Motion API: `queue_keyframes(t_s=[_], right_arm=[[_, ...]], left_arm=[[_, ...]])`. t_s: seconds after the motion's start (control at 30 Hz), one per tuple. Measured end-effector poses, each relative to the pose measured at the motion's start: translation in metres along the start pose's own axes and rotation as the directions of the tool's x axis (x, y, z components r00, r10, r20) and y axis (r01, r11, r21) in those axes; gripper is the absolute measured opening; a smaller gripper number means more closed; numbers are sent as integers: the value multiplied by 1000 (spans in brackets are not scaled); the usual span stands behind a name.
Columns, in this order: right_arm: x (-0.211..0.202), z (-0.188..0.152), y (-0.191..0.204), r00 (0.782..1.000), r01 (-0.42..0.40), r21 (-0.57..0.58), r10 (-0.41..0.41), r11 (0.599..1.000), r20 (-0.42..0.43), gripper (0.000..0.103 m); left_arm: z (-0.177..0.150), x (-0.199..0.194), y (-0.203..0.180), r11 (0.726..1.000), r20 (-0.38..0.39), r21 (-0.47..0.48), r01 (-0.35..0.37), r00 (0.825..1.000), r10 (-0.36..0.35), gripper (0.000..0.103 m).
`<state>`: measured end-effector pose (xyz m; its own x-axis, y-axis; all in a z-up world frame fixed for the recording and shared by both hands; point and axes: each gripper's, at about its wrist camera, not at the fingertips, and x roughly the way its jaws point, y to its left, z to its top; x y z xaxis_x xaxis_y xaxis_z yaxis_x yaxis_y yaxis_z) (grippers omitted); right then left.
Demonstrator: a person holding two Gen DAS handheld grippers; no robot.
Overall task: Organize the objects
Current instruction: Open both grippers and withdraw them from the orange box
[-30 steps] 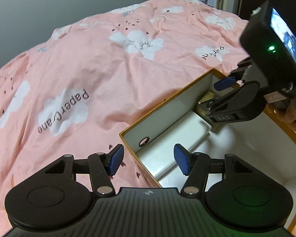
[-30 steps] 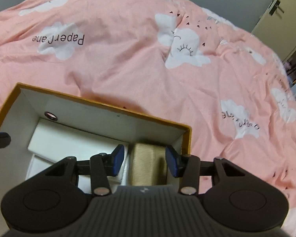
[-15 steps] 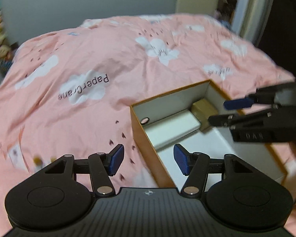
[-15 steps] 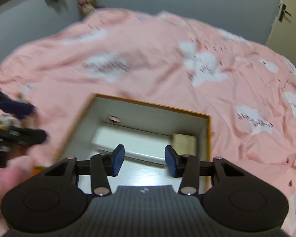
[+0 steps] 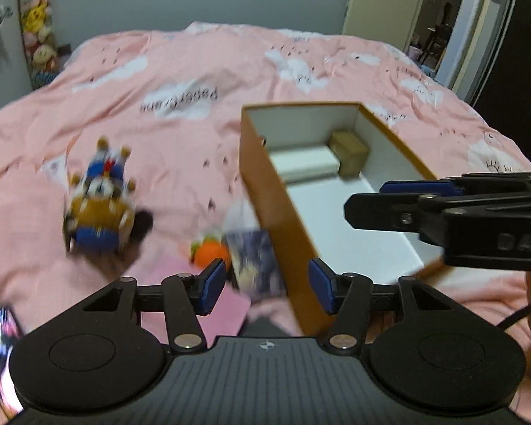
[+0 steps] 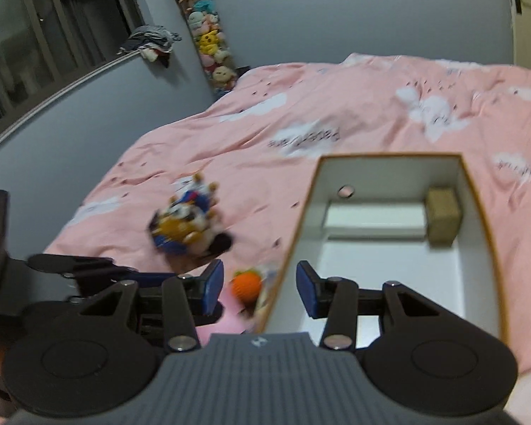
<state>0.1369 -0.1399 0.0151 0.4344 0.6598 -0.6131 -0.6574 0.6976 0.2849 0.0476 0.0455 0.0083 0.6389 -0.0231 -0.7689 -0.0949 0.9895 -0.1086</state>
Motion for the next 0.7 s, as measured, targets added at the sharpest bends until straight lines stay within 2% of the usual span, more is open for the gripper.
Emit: queue_keyframes(t_s=[0.17,0.33,0.4,0.53,0.6,0.7], right_arm=[[-4,-21,15,998,-20,3,20,1000,-61,47],[5,-38,15,985,-67,74,78,995,-154,43],[14,-44,13,972,-74,117,98,990,-213,43],[34,-58,1,946,-42,209,106,977,-305,44],[46,-66,-2,930,3,222,79,975,-359,44],[64,-75,-6,907,-8,253,113,967,-406,45]], left_arm=[[-26,0,4,1000,-66,28,-11,998,13,60],[-44,-3,17,1000,-109,-18,-11,994,9,59],[-49,-1,28,997,-136,-71,-16,991,7,59],[-58,5,46,986,-171,-168,16,984,-45,59],[-59,10,47,985,-193,-173,16,980,-50,59],[-60,16,41,993,-219,-120,-11,976,-16,59]])
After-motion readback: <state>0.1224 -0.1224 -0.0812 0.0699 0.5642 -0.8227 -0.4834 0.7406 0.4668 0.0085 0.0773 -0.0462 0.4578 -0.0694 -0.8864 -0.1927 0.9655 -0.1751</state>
